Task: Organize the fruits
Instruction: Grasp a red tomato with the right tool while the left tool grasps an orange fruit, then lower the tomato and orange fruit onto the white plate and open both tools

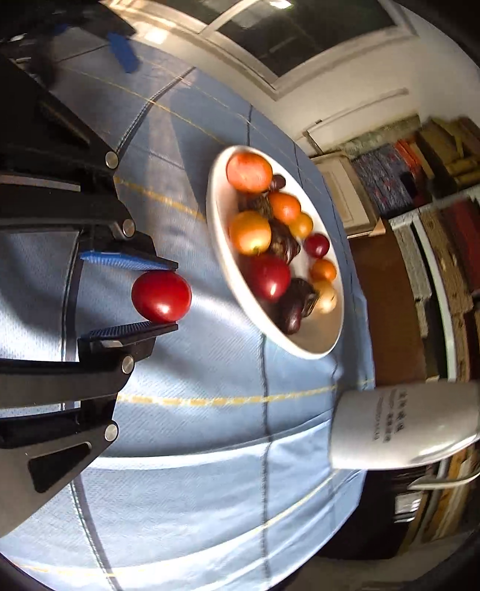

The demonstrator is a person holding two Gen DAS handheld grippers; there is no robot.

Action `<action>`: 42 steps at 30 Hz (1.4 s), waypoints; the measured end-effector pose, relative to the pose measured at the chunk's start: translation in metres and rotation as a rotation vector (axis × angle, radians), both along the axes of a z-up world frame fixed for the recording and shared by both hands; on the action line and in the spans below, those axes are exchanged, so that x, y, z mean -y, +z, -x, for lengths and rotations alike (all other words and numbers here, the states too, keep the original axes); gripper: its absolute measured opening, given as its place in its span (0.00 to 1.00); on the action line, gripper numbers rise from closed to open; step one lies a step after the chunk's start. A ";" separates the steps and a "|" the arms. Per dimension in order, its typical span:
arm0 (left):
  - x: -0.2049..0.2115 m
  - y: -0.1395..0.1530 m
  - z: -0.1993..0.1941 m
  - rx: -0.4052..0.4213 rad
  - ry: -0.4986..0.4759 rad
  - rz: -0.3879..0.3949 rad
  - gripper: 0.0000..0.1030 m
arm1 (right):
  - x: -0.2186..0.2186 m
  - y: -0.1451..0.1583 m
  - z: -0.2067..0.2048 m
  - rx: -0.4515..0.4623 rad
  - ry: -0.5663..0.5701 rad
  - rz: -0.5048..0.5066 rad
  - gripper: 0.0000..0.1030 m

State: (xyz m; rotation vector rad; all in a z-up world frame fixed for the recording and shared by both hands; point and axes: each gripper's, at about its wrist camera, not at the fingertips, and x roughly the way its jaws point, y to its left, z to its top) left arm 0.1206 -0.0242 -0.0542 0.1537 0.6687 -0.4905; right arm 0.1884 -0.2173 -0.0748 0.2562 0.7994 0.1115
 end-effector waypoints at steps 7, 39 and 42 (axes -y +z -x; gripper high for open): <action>0.025 -0.007 0.005 -0.065 -0.078 -0.022 0.95 | -0.001 -0.007 -0.002 -0.020 0.009 0.007 0.26; 0.016 0.027 -0.053 -0.050 0.063 -0.036 0.37 | 0.006 0.009 0.008 0.054 -0.020 -0.033 0.26; 0.008 0.053 -0.078 0.004 0.117 -0.015 0.37 | 0.007 0.018 0.013 0.092 -0.027 -0.038 0.26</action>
